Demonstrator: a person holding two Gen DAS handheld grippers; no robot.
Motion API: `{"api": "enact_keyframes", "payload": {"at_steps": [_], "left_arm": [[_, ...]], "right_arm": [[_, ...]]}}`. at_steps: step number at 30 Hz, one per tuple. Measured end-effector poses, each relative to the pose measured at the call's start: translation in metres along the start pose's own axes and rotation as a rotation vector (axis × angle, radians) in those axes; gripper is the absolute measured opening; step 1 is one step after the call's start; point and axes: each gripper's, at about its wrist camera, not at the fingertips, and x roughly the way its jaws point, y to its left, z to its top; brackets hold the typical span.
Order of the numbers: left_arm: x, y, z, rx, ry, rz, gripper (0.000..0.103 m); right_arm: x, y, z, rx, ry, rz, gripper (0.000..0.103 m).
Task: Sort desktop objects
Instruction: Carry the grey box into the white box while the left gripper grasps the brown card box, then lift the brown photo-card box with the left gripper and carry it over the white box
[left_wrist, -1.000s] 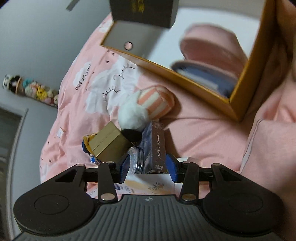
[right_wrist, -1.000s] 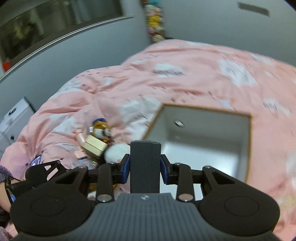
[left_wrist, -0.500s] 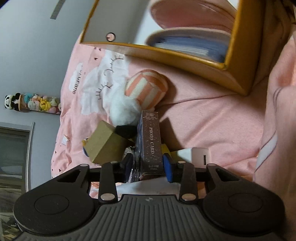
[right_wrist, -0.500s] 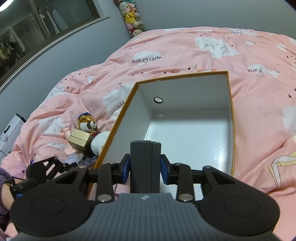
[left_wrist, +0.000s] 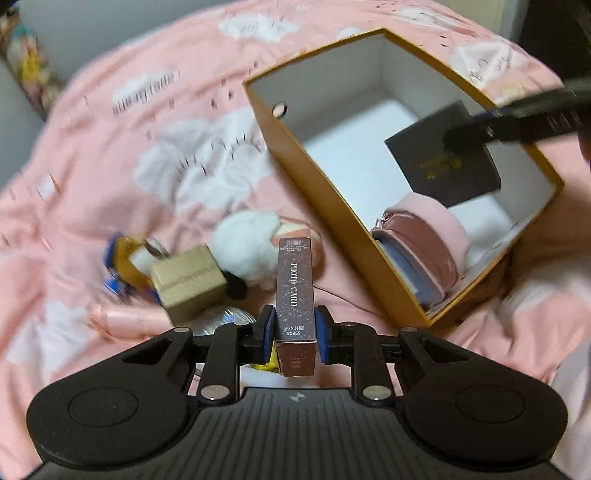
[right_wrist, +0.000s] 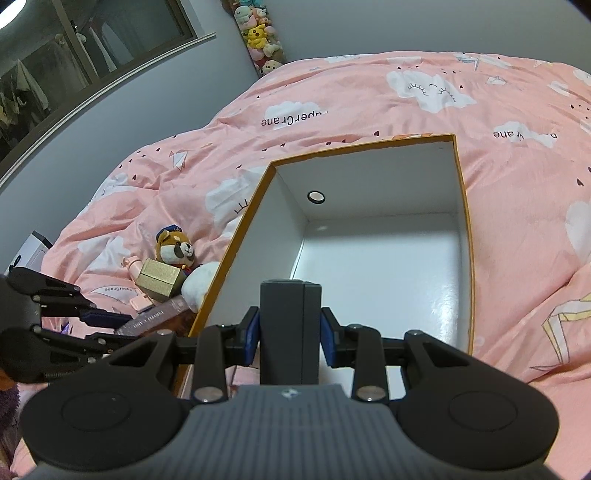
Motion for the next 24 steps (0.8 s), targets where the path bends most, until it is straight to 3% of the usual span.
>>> {"api": "enact_keyframes", "payload": {"at_steps": [3,9,14,16,24], "left_arm": [[0.018,0.002,0.000,-0.039,0.046,-0.012,0.026],[0.032,-0.004,-0.013,-0.074,0.025,0.005,0.026],[0.034,-0.017,-0.024,-0.021,-0.020,0.090,0.037],[0.036,-0.025,-0.029,0.007,-0.039,0.121,0.052],[0.050,-0.039,-0.043,0.029,-0.045,0.166,0.052]], "right_arm": [[-0.001,-0.002,-0.001,0.014,-0.007,0.005,0.036],[0.003,-0.011,-0.008,0.037,0.010,-0.014,0.036],[0.010,-0.014,-0.013,0.046,0.035,-0.025,0.036],[0.011,-0.014,-0.014,0.046,0.038,-0.029,0.036],[0.012,-0.011,-0.016,0.032,0.041,-0.044,0.036]]}}
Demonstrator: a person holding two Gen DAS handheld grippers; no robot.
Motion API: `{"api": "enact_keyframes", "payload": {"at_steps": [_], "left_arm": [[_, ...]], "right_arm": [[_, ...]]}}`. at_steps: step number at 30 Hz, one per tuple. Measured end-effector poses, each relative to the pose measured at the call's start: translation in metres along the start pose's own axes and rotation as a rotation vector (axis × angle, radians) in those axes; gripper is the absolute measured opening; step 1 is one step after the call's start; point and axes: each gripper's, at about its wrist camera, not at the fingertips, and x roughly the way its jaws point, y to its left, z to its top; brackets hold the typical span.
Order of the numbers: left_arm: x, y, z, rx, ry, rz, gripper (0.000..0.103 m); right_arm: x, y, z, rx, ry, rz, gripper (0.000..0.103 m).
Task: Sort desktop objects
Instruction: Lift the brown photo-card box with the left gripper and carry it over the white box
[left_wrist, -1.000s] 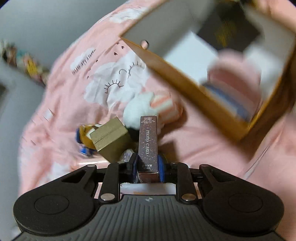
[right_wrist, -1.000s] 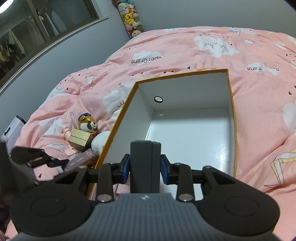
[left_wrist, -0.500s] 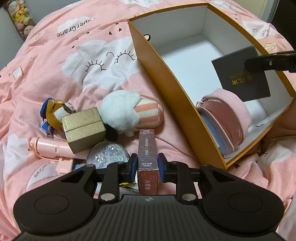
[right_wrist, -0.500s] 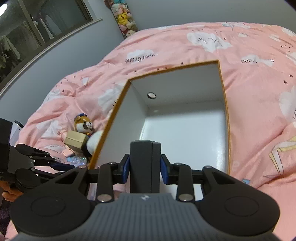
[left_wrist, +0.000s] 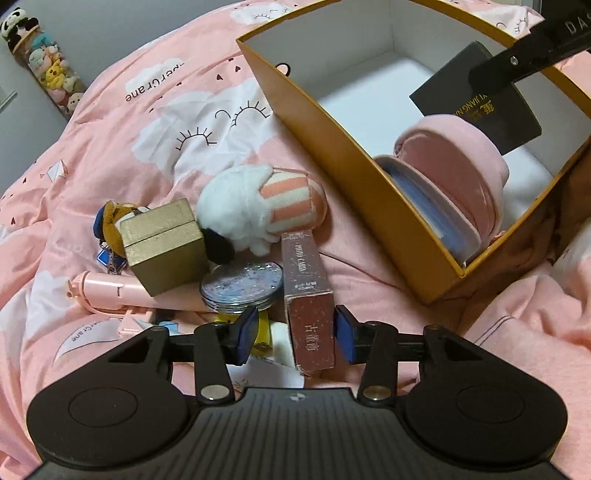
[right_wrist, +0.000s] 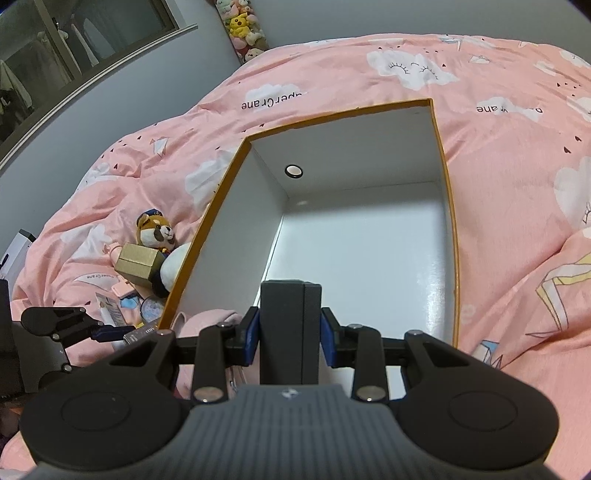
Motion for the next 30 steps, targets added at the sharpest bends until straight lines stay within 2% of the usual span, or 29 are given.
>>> {"api": "enact_keyframes", "payload": {"at_steps": [1,2,3,4,6,9,14,19,24,27,30], "left_arm": [[0.002,-0.002,-0.001,0.008,0.003,0.005,0.050],[0.004,-0.004,-0.002,0.015,0.009,0.015,0.045],[0.005,-0.005,-0.004,0.018,0.010,0.018,0.032],[0.004,-0.006,-0.005,0.016,0.004,0.022,0.029],[-0.002,-0.002,-0.006,-0.010,-0.019,0.022,0.028],[-0.019,0.011,-0.002,-0.094,-0.053,-0.029,0.027],[-0.064,0.031,0.018,-0.181,-0.154,-0.054,0.026],[-0.106,0.050,0.041,-0.277,-0.269,-0.159,0.026],[-0.122,0.052,0.068,-0.415,-0.364,-0.347,0.026],[-0.113,0.038,0.081,-0.447,-0.388,-0.456,0.026],[-0.094,0.016,0.092,-0.439,-0.355,-0.499,0.026]], "right_arm": [[0.000,0.000,-0.001,0.001,0.001,-0.002,0.036],[0.000,0.000,-0.001,0.002,0.003,-0.005,0.036],[0.000,0.000,-0.002,0.003,0.004,-0.010,0.036],[0.000,0.000,-0.002,0.003,0.004,-0.015,0.036],[-0.002,-0.001,-0.004,0.005,0.003,-0.025,0.036],[-0.004,-0.003,-0.005,0.010,0.005,-0.034,0.036],[-0.006,-0.003,-0.004,0.001,0.003,-0.069,0.036],[-0.012,-0.002,-0.002,-0.012,-0.007,-0.076,0.036],[-0.022,-0.004,0.004,-0.001,0.015,-0.083,0.036],[-0.027,-0.008,0.010,0.012,0.053,-0.072,0.036],[-0.032,-0.010,0.014,-0.003,0.090,-0.076,0.036]]}}
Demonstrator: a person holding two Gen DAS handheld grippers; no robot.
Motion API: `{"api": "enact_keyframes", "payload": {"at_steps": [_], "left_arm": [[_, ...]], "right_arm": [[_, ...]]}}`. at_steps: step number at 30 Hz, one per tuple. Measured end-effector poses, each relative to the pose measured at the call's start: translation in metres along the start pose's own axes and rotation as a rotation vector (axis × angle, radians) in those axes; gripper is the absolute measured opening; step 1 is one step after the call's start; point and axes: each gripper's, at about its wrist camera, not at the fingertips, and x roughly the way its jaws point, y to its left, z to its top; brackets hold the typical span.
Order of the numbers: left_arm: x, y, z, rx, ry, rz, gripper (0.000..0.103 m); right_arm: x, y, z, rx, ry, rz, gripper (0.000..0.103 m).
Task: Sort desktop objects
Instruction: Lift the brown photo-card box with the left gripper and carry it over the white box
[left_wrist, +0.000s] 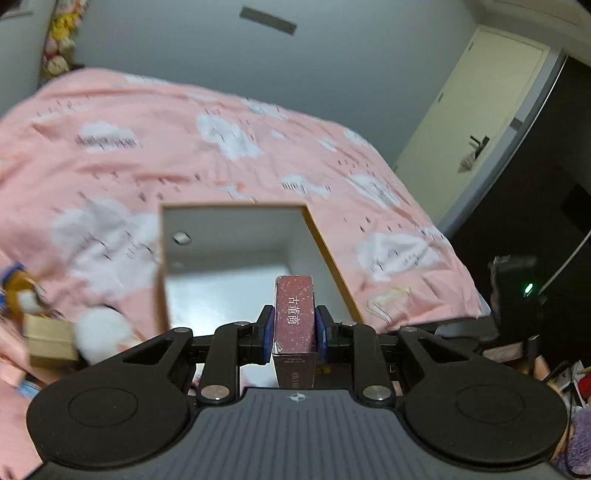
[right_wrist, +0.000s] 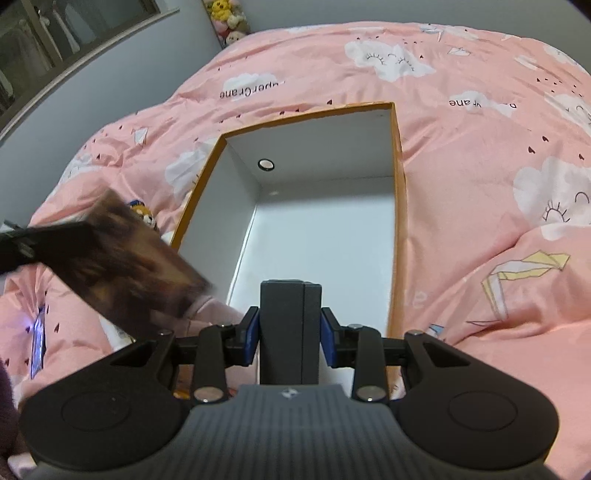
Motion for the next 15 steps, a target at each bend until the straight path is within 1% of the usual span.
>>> {"api": "enact_keyframes", "payload": {"at_steps": [4,7,10,15], "left_arm": [[0.034,-0.005,-0.013,0.006,0.065,0.041,0.026],[0.046,-0.007,-0.025,0.022,0.096,0.062,0.026],[0.050,-0.014,-0.040,0.067,0.100,0.091,0.026],[0.056,-0.022,-0.055,0.129,0.110,0.146,0.026]], "right_arm": [[0.000,-0.003,0.002,-0.017,0.057,-0.018,0.036],[0.004,-0.004,0.001,-0.014,0.087,-0.016,0.036],[0.011,-0.004,0.001,-0.001,0.120,-0.016,0.035],[0.023,-0.004,0.001,0.021,0.161,0.001,0.035]]}}
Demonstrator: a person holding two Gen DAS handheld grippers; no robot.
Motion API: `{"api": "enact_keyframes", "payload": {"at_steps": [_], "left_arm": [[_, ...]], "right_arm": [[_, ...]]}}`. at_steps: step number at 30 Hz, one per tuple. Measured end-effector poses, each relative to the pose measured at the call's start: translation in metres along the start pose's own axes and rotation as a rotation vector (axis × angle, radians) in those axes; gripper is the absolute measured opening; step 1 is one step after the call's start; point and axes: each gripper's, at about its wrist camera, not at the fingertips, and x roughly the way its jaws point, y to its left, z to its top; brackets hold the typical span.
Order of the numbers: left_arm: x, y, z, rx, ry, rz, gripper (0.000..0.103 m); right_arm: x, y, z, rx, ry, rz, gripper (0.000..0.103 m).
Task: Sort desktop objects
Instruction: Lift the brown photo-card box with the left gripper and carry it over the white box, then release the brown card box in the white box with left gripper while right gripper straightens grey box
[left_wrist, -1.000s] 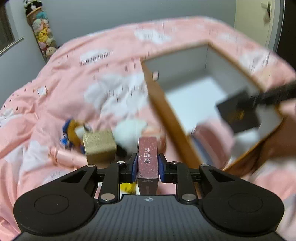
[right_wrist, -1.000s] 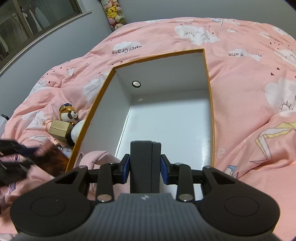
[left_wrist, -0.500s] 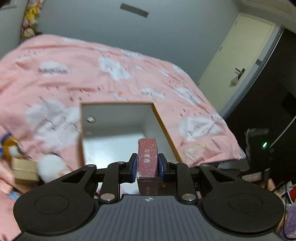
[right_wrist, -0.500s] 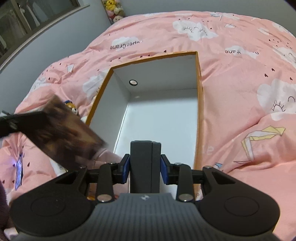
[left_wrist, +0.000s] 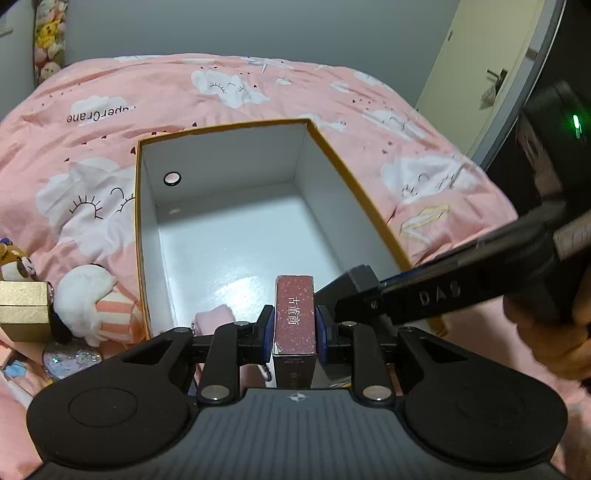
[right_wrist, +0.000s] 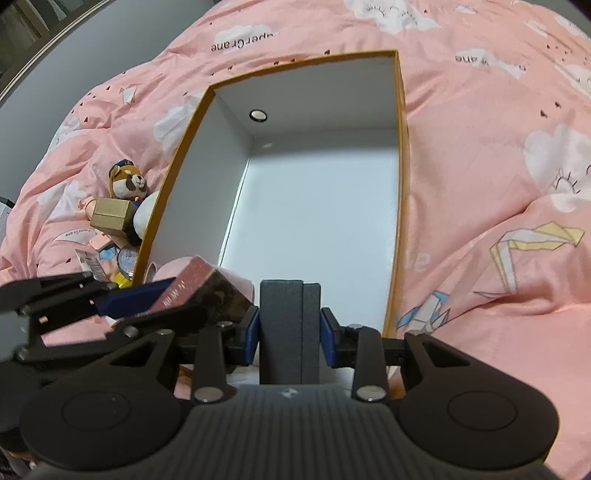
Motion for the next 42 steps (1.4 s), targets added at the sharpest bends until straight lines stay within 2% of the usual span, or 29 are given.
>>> {"api": "enact_keyframes", "payload": {"at_steps": [7,13,18,24,28,30,34,38,42], "left_arm": [[0.009,0.000,-0.006,0.001,0.063,0.015,0.027],[0.015,0.008,-0.011,-0.039,0.102,-0.021,0.028],[0.008,0.009,-0.011,-0.028,0.077,-0.047,0.029],[-0.009,0.014,-0.012,-0.008,0.066,-0.058,0.033],[-0.029,0.027,-0.014,-0.022,0.011,-0.003,0.037],[-0.035,0.037,-0.016,-0.048,-0.003,0.028,0.038],[-0.040,0.057,-0.017,-0.134,-0.009,0.045,0.038],[-0.037,0.073,-0.018,-0.206,-0.002,0.031,0.038],[-0.036,0.083,-0.021,-0.244,0.003,0.000,0.038]], "right_arm": [[0.013,0.001,0.004,0.022,0.044,0.009,0.036],[0.019,0.007,0.007,0.011,0.058,-0.008,0.036],[0.023,0.013,0.009,0.012,0.083,0.015,0.036],[0.033,0.021,0.010,-0.012,0.102,-0.023,0.036],[0.039,0.019,0.010,0.000,0.134,-0.047,0.036],[0.043,0.018,0.011,0.015,0.144,-0.049,0.036],[0.053,0.019,0.013,0.031,0.173,-0.051,0.038],[0.062,0.016,0.014,0.080,0.224,-0.011,0.041],[0.053,0.007,0.017,0.112,0.229,0.024,0.043]]}}
